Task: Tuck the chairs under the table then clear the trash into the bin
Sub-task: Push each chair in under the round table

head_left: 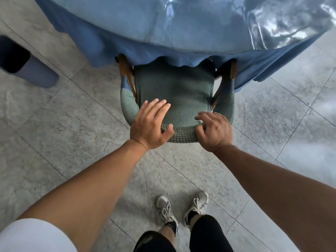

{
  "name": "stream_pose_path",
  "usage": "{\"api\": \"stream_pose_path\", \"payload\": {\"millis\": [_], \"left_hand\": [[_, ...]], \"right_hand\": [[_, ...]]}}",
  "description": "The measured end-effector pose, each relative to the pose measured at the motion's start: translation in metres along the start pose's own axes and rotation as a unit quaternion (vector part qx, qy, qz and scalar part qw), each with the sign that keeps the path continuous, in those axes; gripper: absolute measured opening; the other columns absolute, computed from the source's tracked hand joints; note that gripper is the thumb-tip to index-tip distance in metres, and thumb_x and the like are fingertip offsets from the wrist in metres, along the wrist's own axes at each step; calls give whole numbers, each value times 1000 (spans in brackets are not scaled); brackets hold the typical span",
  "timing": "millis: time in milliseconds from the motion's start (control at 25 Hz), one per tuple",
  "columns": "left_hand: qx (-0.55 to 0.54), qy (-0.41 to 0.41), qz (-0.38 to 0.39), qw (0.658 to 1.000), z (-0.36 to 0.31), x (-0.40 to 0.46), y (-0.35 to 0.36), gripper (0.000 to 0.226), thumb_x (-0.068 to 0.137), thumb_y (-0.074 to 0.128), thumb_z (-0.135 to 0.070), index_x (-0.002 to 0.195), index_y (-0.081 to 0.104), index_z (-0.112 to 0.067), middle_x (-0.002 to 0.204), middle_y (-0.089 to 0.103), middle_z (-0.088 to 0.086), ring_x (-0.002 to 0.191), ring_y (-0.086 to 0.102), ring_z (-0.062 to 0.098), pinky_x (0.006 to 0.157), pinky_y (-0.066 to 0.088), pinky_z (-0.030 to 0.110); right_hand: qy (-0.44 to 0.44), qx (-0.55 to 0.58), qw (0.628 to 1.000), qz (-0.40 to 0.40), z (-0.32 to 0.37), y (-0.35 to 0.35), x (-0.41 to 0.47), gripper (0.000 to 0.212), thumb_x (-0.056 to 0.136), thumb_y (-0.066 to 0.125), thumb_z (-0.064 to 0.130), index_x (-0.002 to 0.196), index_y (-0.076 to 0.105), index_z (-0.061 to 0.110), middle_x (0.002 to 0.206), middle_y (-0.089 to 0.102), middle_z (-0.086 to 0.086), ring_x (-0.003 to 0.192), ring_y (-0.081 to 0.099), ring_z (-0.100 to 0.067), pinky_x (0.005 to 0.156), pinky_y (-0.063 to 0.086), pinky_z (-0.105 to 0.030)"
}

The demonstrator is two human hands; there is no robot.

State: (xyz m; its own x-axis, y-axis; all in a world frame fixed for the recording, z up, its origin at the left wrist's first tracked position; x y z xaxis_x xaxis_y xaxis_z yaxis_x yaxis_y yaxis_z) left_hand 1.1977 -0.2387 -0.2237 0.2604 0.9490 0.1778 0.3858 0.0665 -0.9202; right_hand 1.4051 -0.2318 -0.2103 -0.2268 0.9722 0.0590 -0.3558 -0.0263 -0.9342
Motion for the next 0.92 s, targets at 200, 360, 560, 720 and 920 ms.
{"api": "stream_pose_path", "payload": {"millis": [200,360,560,720,920], "left_hand": [[28,20,-29,999,18,52,-1,66,87,45,-45,139,59,-7,146,56,13,139,48,34,117,32,56],[54,23,-68,996,30,105,-3,69,83,49,-41,141,56,-5,151,49,19,143,42,38,117,28,60],[78,23,-133,988,41,168,3,74,86,46,-42,149,46,-3,158,37,24,150,30,42,118,18,68],[87,18,-171,981,64,203,6,75,92,36,-50,150,46,-5,158,38,23,150,28,44,118,13,71],[88,51,-164,981,90,225,4,71,92,35,-48,147,51,-6,155,45,19,149,34,40,117,16,71]], "right_hand": [[-1,1,999,-34,-13,3,52,42,84,43,36,102,75,15,105,69,-3,97,61,-26,89,51,-42],[-6,8,993,-115,-30,-4,104,50,78,52,31,123,67,13,125,56,-16,118,51,-35,102,43,-53],[-15,31,977,-208,-49,-12,166,72,75,53,26,145,53,9,155,39,-22,150,28,-42,123,14,-64],[-28,13,983,-180,-55,1,203,67,87,46,31,151,47,12,164,31,-17,154,19,-42,123,10,-64],[36,17,979,-200,-50,10,223,63,88,44,34,147,53,15,159,43,-10,153,28,-33,125,12,-58]]}}
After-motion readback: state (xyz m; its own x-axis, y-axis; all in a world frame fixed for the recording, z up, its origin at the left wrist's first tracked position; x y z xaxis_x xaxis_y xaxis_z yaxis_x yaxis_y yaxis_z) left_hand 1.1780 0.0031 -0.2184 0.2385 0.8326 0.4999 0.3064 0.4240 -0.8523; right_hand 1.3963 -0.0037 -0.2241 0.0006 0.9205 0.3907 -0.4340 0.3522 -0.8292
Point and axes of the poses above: each hand's wrist, its own x-axis towards the middle knuckle, its own y-axis out of the palm, z = x × y, the point moved 6 cm from there along x, towards the middle knuckle
